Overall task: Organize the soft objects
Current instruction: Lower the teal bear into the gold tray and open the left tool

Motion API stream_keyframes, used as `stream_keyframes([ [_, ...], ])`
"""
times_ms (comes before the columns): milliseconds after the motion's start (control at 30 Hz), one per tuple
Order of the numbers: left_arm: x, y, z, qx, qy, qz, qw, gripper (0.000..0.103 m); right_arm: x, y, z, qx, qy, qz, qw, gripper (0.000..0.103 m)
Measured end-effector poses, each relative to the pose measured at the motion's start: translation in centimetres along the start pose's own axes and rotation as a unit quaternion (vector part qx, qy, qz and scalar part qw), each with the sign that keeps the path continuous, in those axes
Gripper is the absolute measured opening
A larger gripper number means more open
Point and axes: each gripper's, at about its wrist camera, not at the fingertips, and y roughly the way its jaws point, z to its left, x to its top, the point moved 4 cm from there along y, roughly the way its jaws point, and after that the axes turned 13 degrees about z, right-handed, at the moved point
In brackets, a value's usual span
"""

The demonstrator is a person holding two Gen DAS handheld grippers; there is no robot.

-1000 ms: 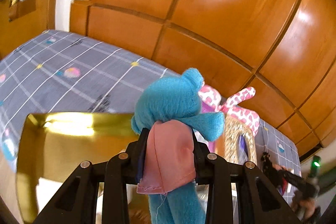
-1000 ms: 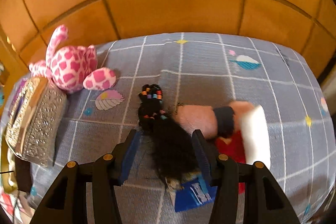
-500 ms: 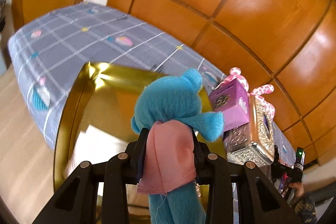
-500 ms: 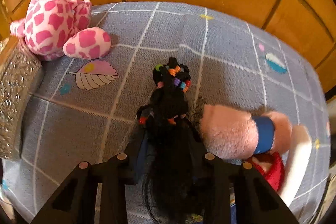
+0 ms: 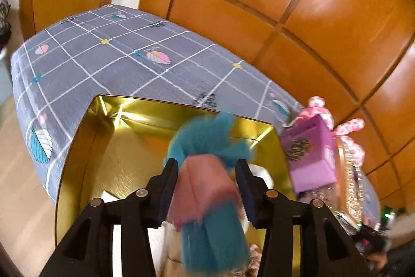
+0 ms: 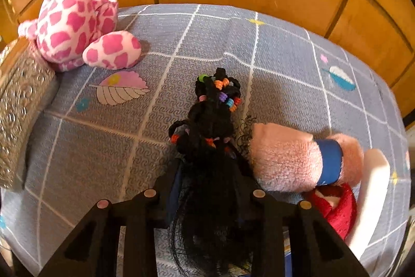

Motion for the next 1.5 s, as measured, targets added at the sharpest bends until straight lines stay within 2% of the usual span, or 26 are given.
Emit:
stream_keyframes([
  [67,0.2,-0.1,0.2,0.009,0.004,-0.003,0.9999,0.074,-0.1,0.0,0.1,-0.002,-0.002,-0.001,1.0,0.033],
  [133,0.2,-0.6,0.2,0.018,0.01,-0.016,0.9997,0.082,-0.2,-0.1,0.0,-0.003,-0.004,-0.002,1.0,0.033],
  [300,0.1,-3.7,-0.5,0.058,0.033,-0.048,0.9966,0.091,-0.3,0.0,0.3,-0.015,-0.016,-0.008,1.0,0.033],
  [400,0.0,-7.4,-1.0,0.081,0.057,-0.091,0.9909,0.095,-0.4,0.0,0.2,-0.012,-0.013,-0.007,1.0,0.033],
  [533,0.1,-13.7,-1.2,0.121,0.088,-0.166,0.9747,0.103,-0.4,0.0,0.2,-0.013,-0.013,-0.007,1.0,0.033],
  [600,0.1,-17.2,-0.7,0.151,0.102,-0.206,0.9614,0.103,-0.2,0.1,0.3,-0.014,-0.014,-0.008,1.0,0.033],
  [700,-0.6,-20.9,1.0,0.201,0.108,-0.244,0.9425,0.103,-0.3,0.0,0.4,-0.02,-0.019,-0.01,1.0,0.033],
  [767,-1.8,-21.7,2.6,0.219,0.09,-0.251,0.9387,0.103,-0.3,-0.1,0.5,-0.026,-0.025,-0.012,0.999,0.033],
  [833,-3.2,-20.7,3.8,0.203,0.065,-0.245,0.9456,0.103,-0.4,-0.2,0.6,-0.034,-0.032,-0.015,0.999,0.033],
  [933,-6.1,-16.1,3.7,0.15,0.074,-0.203,0.9648,0.103,-0.5,-0.2,0.8,-0.043,-0.037,-0.018,0.998,0.033],
  [1000,-7.5,-13.2,2.9,0.131,0.074,-0.176,0.9728,0.103,-0.6,-0.3,0.9,-0.044,-0.036,-0.019,0.998,0.032],
  [1100,-9.1,-9.1,1.0,0.123,0.078,-0.15,0.9779,0.103,-0.7,-0.3,1.0,-0.047,-0.035,-0.018,0.998,0.031],
  [1233,-10.5,-5.6,-1.8,0.109,0.105,-0.127,0.9804,0.103,-0.8,-0.3,1.1,-0.05,-0.036,-0.019,0.998,0.031],
  [1367,-11.2,-3.6,-3.8,0.1,0.117,-0.104,0.9826,0.103,-0.8,-0.3,1.2,-0.055,-0.035,-0.02,0.998,0.031],
  [1500,-11.7,-1.8,-3.5,0.102,0.121,-0.06,0.9856,0.103,-0.7,-0.2,1.3,-0.058,-0.025,-0.022,0.998,0.031],
])
